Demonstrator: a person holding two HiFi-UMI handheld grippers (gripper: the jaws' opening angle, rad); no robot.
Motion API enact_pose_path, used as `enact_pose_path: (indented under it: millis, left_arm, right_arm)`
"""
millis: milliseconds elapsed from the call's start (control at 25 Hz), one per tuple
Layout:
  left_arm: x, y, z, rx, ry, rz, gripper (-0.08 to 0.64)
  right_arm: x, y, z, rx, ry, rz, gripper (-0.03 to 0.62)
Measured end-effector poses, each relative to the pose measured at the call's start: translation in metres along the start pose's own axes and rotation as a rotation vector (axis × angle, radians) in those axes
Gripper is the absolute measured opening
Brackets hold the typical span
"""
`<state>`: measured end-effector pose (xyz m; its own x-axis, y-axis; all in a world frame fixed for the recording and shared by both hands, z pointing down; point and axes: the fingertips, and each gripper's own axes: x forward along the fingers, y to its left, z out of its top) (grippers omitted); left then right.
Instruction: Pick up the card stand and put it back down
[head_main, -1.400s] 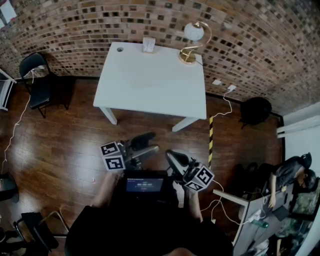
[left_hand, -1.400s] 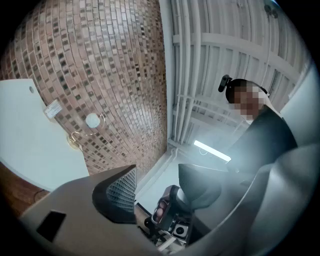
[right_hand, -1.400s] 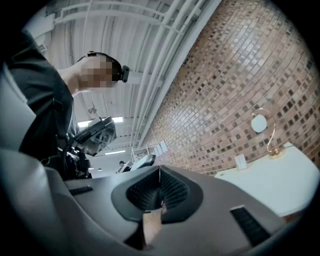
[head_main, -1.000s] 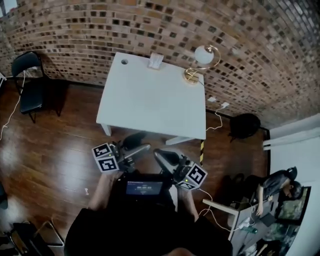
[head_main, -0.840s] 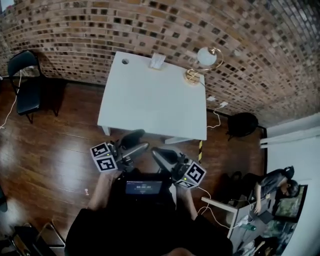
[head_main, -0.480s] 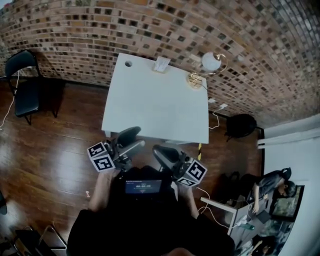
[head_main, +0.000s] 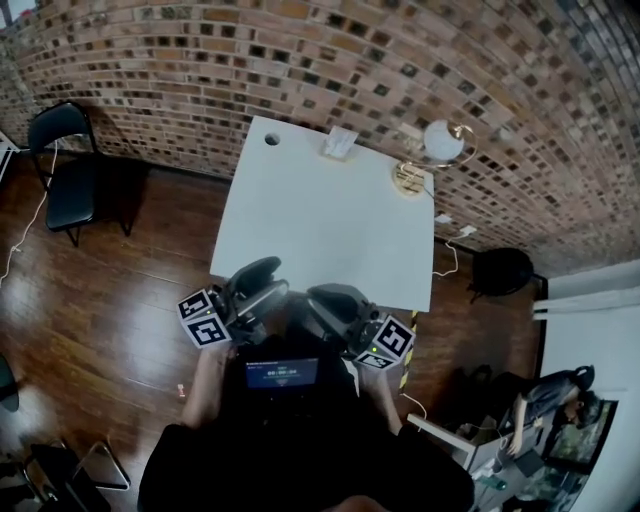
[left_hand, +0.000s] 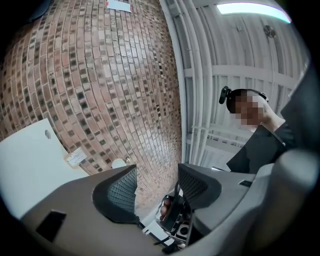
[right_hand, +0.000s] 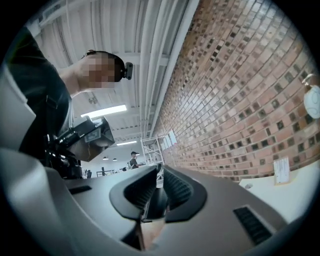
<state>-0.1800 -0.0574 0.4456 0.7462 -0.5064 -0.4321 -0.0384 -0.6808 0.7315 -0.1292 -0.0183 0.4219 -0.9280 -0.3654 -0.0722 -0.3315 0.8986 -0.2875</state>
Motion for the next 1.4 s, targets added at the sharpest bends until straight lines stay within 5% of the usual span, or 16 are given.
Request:
enact_pose_path:
  millis: [320, 800, 1120, 1400]
  left_arm:
    - [0.077, 0.034, -0.011, 0.068, 0.064, 0.106, 0.253]
    - [0.16, 0.082, -0.049, 0.014, 0.132, 0.221, 0.253]
    - [0.169, 0.107, -0.042, -0.049, 0.164, 0.126, 0.253]
    - [0.16, 0.122, -0.004, -0.104, 0.144, 0.026, 0.253]
  right_arm:
    - [-0.043, -0.097, 0.032, 0.011, -0.023, 0.055, 0.058]
    - [-0.112, -0.206, 0.033, 0.147, -0.06, 0.053, 0.058]
    - [-0.099, -0.214, 0.009, 0.151, -0.001, -0.022, 0.058]
    - [-0.081, -0.247, -0.006, 0.159, 0.097, -0.204, 0.116]
